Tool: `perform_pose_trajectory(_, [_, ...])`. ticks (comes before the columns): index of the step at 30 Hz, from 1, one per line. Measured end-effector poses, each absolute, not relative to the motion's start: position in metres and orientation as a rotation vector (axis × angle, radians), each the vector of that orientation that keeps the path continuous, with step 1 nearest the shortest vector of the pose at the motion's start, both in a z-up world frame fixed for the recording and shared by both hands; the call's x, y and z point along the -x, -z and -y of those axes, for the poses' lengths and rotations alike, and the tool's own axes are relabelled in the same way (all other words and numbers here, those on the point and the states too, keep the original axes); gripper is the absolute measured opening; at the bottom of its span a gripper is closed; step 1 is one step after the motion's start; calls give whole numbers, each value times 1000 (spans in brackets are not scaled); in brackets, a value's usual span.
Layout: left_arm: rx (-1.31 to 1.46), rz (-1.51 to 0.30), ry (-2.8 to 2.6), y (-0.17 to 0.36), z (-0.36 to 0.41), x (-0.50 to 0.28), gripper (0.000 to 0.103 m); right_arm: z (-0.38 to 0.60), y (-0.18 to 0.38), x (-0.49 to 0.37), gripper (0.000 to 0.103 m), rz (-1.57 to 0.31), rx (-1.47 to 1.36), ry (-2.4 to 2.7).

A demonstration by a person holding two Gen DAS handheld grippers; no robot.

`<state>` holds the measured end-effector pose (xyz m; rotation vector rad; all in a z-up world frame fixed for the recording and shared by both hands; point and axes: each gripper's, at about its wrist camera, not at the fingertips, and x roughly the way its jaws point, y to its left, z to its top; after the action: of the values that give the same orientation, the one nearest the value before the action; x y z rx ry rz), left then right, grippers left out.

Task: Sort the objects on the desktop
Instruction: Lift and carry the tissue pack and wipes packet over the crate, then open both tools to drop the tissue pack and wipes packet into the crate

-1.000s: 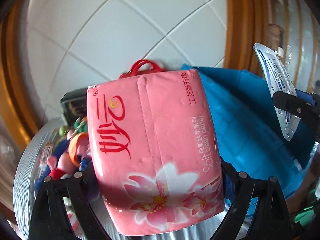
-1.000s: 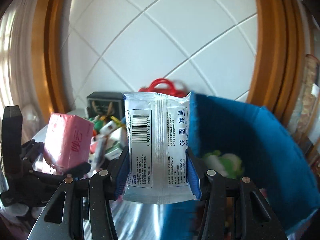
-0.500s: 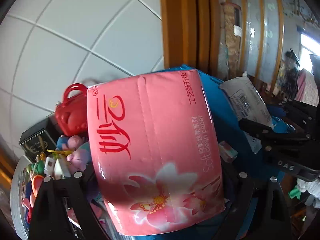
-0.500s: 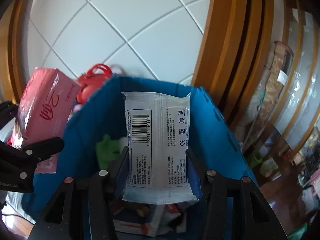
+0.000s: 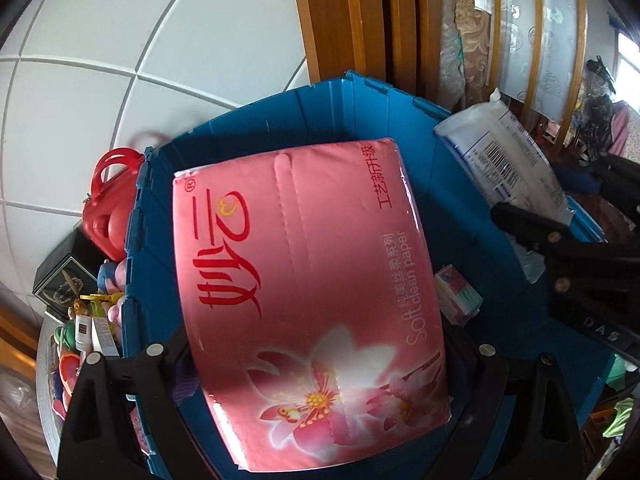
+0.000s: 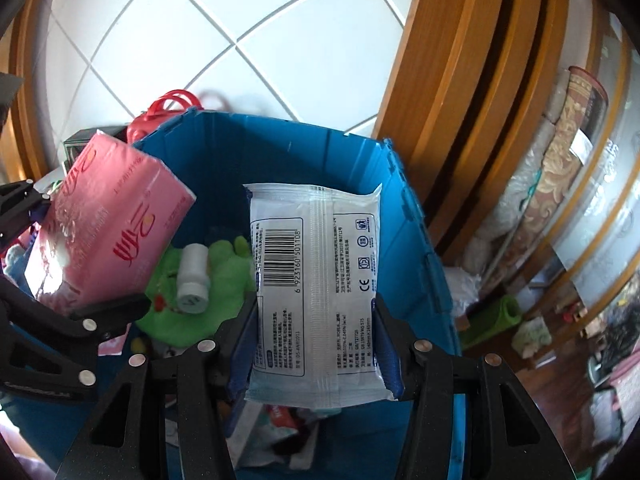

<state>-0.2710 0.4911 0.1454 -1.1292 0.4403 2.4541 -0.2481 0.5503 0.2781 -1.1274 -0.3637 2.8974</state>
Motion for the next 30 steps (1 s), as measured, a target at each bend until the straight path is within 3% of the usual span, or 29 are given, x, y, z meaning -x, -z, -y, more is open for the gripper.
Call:
perform_pose_trajectory(14, [1218,-443,-2450,-132,-489,284,95,-565,-270,280,54,358,1177,-2889])
perform_pose_trajectory(16, [1214,-441,-2456,-133,-487,283,95,-565,-269,280,58,359,1182,-2887])
perform_pose_trajectory(18, [1217,-442,-2461,-133,-485,283,95,-565,-269,279,72,363,1179,-2885])
perform_pose_trajectory(20, [1214,-439,-2465,-134,-482,281,95,-564,-269,276,79,365,1170,-2883])
perform_pose_trajectory(30, [1076,-372,-2582,-155,-456,251,95,-556,-281,247,103,334,1100,-2932])
